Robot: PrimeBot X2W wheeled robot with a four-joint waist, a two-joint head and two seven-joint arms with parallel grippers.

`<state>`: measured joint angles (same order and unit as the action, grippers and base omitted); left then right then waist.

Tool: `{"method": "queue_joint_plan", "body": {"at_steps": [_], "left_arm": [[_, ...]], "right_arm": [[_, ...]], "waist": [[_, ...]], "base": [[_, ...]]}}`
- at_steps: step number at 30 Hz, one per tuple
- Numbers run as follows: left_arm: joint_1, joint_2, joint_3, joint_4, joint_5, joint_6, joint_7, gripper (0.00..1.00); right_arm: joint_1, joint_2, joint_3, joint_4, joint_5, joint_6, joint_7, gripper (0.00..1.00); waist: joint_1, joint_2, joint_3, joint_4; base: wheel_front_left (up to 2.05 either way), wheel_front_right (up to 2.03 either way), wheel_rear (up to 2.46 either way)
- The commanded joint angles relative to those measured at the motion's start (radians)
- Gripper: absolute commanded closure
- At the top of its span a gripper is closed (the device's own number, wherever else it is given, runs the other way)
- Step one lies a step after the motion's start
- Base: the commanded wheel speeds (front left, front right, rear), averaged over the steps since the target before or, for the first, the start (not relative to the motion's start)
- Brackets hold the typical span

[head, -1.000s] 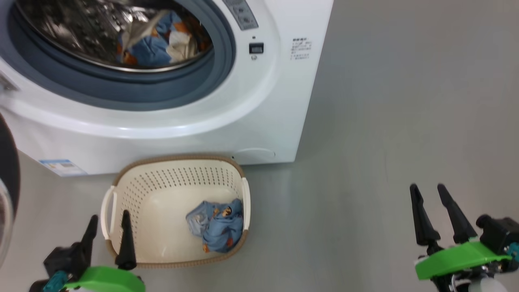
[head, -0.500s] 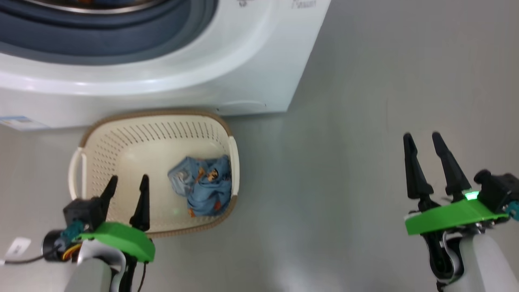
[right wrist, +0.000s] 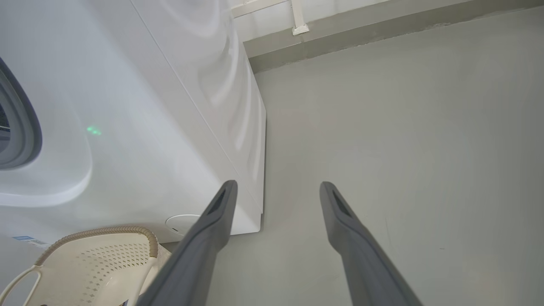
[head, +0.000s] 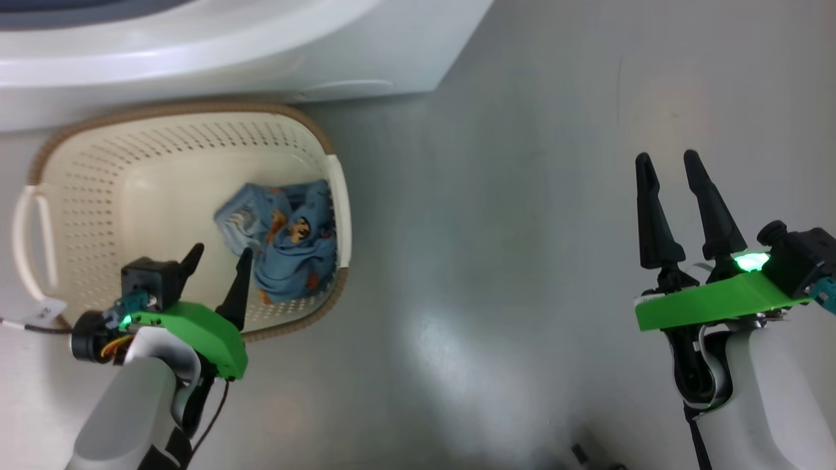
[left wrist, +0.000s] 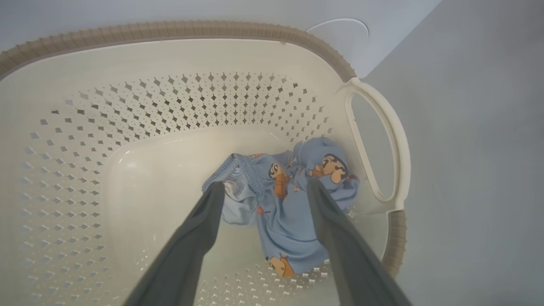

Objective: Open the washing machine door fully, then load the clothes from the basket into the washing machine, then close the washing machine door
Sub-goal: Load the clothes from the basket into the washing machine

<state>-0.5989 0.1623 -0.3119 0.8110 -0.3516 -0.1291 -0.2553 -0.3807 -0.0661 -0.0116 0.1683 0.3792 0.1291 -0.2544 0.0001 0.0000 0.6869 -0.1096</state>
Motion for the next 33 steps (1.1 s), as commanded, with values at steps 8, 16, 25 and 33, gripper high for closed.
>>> {"method": "queue_joint_plan", "body": {"at_steps": [8, 16, 25, 33], "left_arm": [[-0.073, 0.085, -0.160, 0.070, -0.114, -0.002, -0.006, 0.00], [-0.129, 0.124, -0.322, 0.104, -0.216, -0.002, -0.006, 0.00], [-0.188, 0.155, -0.459, 0.147, -0.301, -0.002, -0.006, 0.00], [-0.245, 0.176, -0.588, 0.206, -0.431, -0.002, 0.000, 0.00]], "right_arm": [[-0.012, 0.014, 0.030, -0.030, 0.006, 0.002, -0.007, 0.00], [-0.023, 0.015, 0.050, -0.033, 0.035, 0.002, -0.007, 0.00], [-0.031, 0.016, 0.074, -0.040, 0.059, 0.002, -0.007, 0.00], [-0.032, 0.016, 0.092, -0.045, 0.070, 0.002, -0.007, 0.00]], "waist": [[-0.0001, 0.0000, 0.094, -0.074], [-0.0001, 0.0000, 0.117, -0.096], [-0.0001, 0.0000, 0.139, -0.121], [-0.0001, 0.0000, 0.159, -0.145]], "base": [[0.00, 0.00, 0.00], [0.00, 0.00, 0.00], [0.00, 0.00, 0.00], [0.00, 0.00, 0.00]]}}
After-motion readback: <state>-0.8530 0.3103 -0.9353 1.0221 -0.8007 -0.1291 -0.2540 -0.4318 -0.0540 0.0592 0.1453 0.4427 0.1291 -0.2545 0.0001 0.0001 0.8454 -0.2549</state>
